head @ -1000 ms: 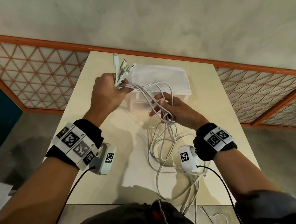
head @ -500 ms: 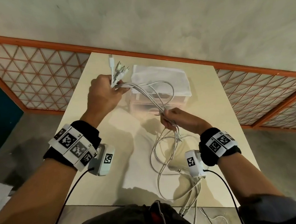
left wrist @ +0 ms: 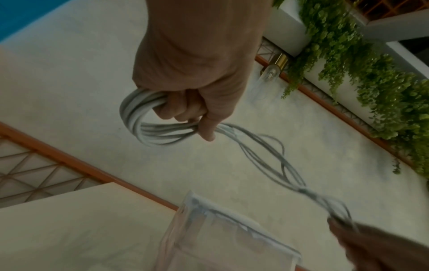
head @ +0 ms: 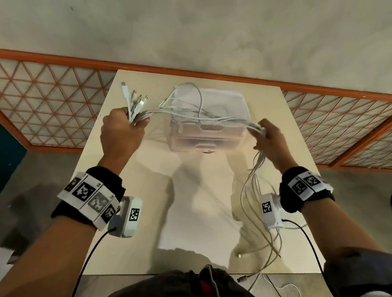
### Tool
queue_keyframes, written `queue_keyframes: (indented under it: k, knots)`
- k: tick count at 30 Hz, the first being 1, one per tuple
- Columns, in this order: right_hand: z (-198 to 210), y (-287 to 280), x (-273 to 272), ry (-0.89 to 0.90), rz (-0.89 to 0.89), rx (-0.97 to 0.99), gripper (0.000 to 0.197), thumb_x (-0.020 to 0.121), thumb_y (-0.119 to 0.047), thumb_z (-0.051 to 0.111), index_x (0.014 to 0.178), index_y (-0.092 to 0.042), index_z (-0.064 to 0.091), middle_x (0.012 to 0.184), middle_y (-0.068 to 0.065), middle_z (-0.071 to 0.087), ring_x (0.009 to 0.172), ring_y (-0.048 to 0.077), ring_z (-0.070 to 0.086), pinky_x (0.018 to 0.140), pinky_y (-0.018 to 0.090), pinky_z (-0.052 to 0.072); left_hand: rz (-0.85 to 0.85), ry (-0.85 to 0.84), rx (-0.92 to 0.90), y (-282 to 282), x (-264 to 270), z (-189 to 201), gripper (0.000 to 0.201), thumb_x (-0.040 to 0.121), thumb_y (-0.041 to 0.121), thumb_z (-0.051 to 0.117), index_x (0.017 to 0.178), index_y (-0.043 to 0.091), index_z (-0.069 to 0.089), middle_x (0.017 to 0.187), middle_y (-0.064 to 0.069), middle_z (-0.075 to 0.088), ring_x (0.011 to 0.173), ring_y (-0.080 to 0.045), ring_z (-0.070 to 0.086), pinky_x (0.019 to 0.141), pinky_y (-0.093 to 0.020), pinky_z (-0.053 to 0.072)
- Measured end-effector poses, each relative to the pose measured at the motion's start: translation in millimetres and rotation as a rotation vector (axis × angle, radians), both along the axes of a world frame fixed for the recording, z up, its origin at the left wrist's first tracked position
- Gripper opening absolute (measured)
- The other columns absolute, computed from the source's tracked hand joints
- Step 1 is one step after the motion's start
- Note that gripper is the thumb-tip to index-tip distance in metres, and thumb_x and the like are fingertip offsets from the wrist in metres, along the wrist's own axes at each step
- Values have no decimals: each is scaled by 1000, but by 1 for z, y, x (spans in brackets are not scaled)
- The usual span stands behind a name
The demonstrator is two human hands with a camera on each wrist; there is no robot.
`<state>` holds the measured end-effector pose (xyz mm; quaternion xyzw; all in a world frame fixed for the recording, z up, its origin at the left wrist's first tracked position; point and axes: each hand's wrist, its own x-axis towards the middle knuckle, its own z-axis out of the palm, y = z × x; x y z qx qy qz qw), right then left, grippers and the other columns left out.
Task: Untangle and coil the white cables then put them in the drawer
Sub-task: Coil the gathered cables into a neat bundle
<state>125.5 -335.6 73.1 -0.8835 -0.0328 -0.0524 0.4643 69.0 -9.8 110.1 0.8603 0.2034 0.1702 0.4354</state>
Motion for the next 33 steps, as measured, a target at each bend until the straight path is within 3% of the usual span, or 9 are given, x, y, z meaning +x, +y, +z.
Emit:
queue_keyframes:
  k: [2,6,9,14,20,23,26,29,33]
  knots:
    - [25,2,8,-153,-28,17,25,90,-18,62,80,2,51,87,1,68,51,-12,52,46,14,40,-13,18,13,-3,-1,-8,32,77,36,72,97,10,71,92,-20,71,92,-37,66,78,-44,53]
    - [72,1,21,-378,-53,-33,22,83,-23,69,78,-5,57,69,4,66,59,3,56,54,24,39,-24,40,11,-7,-1,-14,35,77,33,74,99,7,70,95,-24,69,95,-39,63,78,-44,52]
    - [94,4,21,-439,-21,-64,19,83,-17,66,76,-3,56,53,-16,56,52,-8,46,51,12,32,-30,18,12,-6,0,-13,37,77,35,74,99,6,70,93,-25,69,94,-40,63,78,-47,52]
    - [84,8,11,-367,34,-182,26,81,-28,72,73,-10,56,58,-13,50,51,-8,46,50,9,31,-12,15,16,-2,1,-13,37,76,37,74,98,7,70,93,-23,69,95,-40,63,78,-47,52]
    - [61,4,-15,247,251,-485,27,75,-26,78,91,-10,62,75,-5,60,61,8,51,54,11,38,-59,27,13,3,-1,-11,34,73,38,76,93,10,72,87,-20,71,89,-38,66,77,-49,53]
    - [43,3,-21,635,441,-678,81,65,-37,84,130,-8,45,124,6,59,102,18,58,91,31,46,-108,52,32,0,-5,-3,28,75,34,77,91,12,72,89,-19,71,90,-37,65,78,-45,53]
    - [35,9,-26,815,521,-609,124,48,-58,83,148,-24,19,150,3,37,136,23,38,113,42,32,-153,63,76,-8,-9,0,28,77,33,76,94,11,72,89,-22,70,90,-39,63,73,-41,50]
    - [41,28,-30,612,499,-384,111,54,-56,78,148,-32,22,154,-1,27,140,19,28,114,41,28,-184,55,86,-16,-13,3,29,79,34,74,95,11,72,89,-22,69,89,-40,63,72,-40,48]
    - [52,56,-35,271,423,-34,73,59,-51,79,122,-30,50,133,-1,41,123,11,42,97,27,38,-196,41,104,-22,-15,6,29,80,37,72,95,12,72,88,-21,69,88,-40,63,71,-40,49]
